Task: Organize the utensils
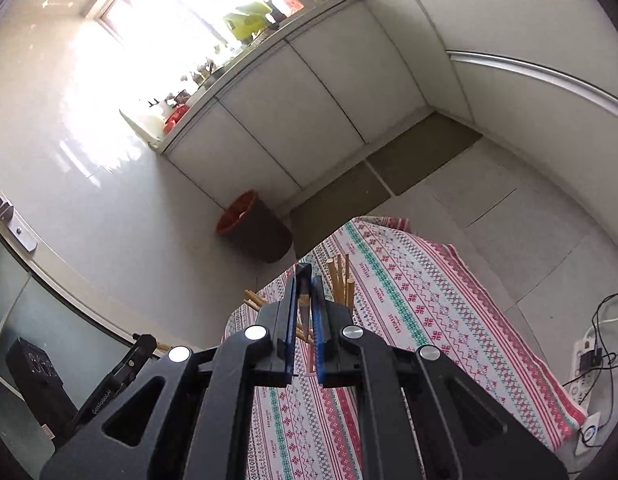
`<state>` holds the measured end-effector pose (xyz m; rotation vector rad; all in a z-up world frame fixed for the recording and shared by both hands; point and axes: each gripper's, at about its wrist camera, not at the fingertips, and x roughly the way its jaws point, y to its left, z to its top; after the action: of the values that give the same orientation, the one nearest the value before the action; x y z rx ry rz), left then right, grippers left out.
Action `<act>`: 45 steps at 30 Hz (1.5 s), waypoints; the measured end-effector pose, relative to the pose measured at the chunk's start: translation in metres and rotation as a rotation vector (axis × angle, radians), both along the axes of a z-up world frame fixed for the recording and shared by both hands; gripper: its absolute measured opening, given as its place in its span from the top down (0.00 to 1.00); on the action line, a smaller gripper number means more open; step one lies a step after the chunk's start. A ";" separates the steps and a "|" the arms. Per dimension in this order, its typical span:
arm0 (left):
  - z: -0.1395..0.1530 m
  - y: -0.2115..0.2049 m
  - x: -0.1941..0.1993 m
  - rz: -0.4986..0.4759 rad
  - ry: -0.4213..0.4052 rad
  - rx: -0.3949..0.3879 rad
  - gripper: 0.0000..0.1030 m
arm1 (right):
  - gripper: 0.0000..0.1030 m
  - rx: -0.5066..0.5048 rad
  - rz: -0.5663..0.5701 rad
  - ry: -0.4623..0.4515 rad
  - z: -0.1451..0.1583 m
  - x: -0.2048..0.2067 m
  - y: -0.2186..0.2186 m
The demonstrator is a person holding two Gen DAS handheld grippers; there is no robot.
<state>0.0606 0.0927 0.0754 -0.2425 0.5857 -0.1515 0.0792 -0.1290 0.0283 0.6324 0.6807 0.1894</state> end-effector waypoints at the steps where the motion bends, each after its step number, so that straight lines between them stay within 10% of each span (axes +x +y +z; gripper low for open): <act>1: -0.001 0.000 0.002 0.002 0.001 0.000 0.94 | 0.93 -0.012 -0.001 -0.001 0.000 0.001 0.003; 9: -0.043 -0.018 0.038 0.003 0.075 0.046 0.92 | 0.90 -0.074 0.048 0.067 -0.040 0.021 0.023; 11: -0.046 -0.018 0.038 0.011 0.072 0.040 0.75 | 0.86 -0.086 0.065 0.076 -0.041 0.020 0.029; 15: -0.027 -0.002 0.021 0.061 -0.010 -0.010 0.56 | 0.48 -0.107 0.044 -0.070 -0.015 -0.005 0.030; 23: -0.020 0.003 0.007 0.097 -0.015 0.012 0.42 | 0.40 -0.215 -0.003 -0.139 0.003 -0.030 0.038; 31: -0.017 -0.014 -0.015 0.171 -0.087 0.122 0.07 | 0.25 -0.372 -0.071 -0.138 0.001 -0.039 0.044; 39: -0.031 -0.034 -0.038 0.292 -0.115 0.305 0.07 | 0.07 -0.506 -0.207 -0.097 -0.018 -0.048 0.037; 45: -0.031 -0.038 -0.055 0.301 -0.164 0.279 0.07 | 0.07 -0.566 -0.232 -0.105 -0.018 -0.059 0.041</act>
<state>0.0055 0.0545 0.0442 -0.0442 0.3956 0.1995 0.0201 -0.0875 0.0100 0.1520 0.5206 -0.1833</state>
